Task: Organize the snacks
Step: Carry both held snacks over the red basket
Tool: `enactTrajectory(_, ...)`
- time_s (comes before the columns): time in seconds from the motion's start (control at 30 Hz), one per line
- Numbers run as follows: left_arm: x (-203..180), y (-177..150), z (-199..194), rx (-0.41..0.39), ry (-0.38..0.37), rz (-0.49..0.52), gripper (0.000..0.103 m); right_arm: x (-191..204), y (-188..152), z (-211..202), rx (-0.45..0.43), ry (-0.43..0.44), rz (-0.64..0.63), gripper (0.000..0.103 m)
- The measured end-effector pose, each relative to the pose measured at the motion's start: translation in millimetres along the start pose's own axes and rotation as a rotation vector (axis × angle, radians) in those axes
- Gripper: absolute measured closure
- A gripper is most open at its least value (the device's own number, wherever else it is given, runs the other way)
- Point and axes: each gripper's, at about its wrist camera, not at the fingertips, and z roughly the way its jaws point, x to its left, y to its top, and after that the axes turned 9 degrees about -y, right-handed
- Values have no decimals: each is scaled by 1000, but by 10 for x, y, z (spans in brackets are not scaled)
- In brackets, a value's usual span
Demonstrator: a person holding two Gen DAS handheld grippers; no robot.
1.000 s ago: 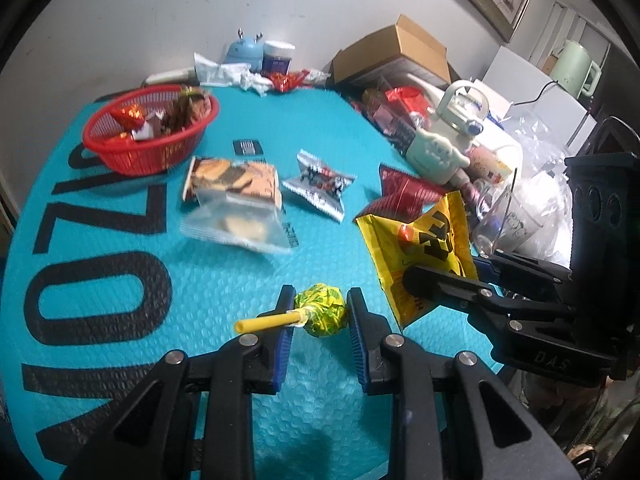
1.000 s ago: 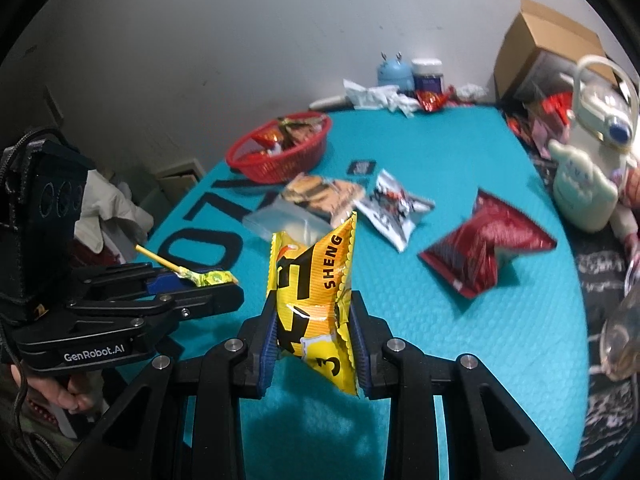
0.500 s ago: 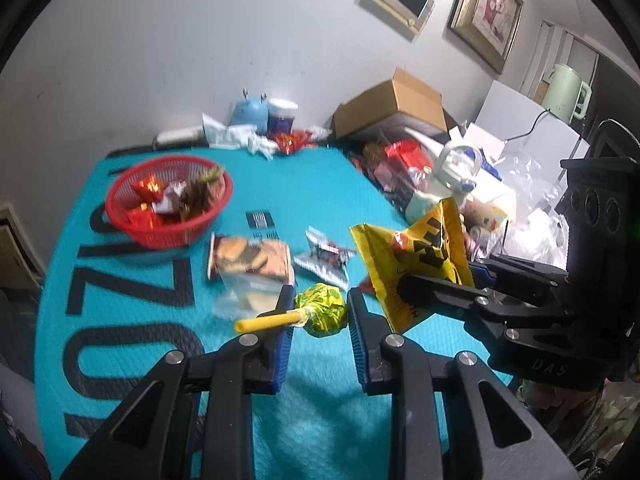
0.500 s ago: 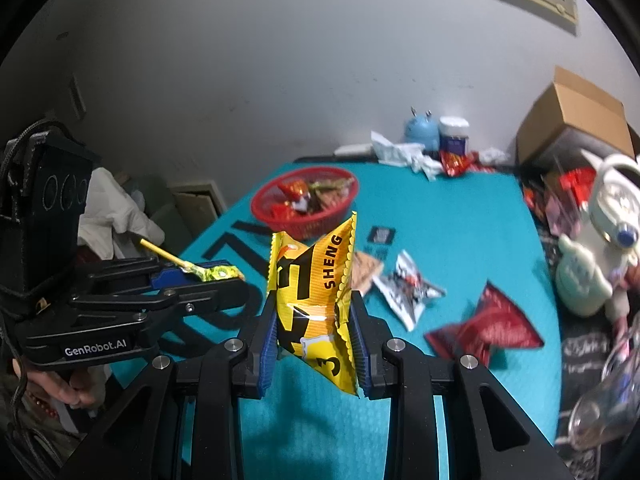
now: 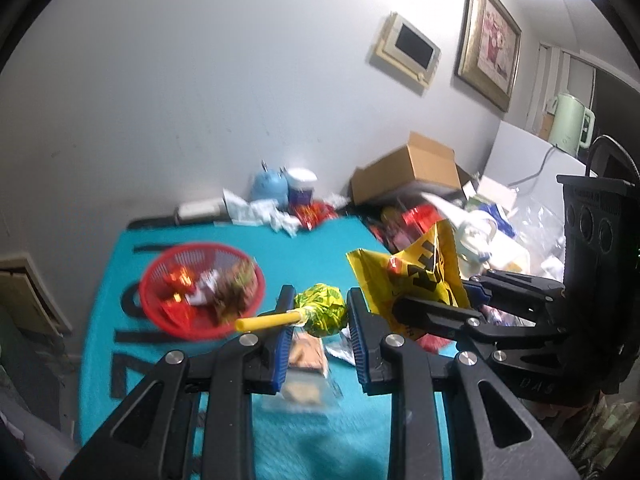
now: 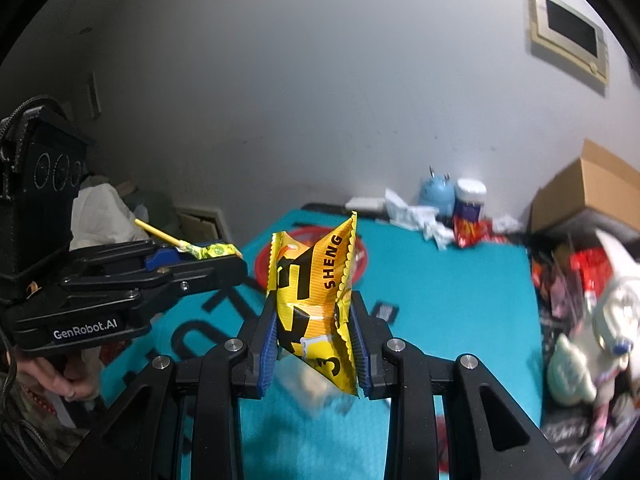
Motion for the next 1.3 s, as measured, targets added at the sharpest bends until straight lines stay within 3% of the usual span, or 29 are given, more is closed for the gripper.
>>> enactTrajectory(0.3,223,350,47,-79,28,-4,78,82,464,287,-57,3,-52,72)
enactTrajectory(0.7,895,590,290,-127,174,-55,78,169,793,965,-65,-2,-53,72)
enactTrajectory(0.97,1373,500,621,-36,214,-125,78,186,799,1506,-31,10,-30,72)
enactTrajectory(1.3,1615,271,1139,159,206,-195,78,92,696,1941,50,23,-12,72)
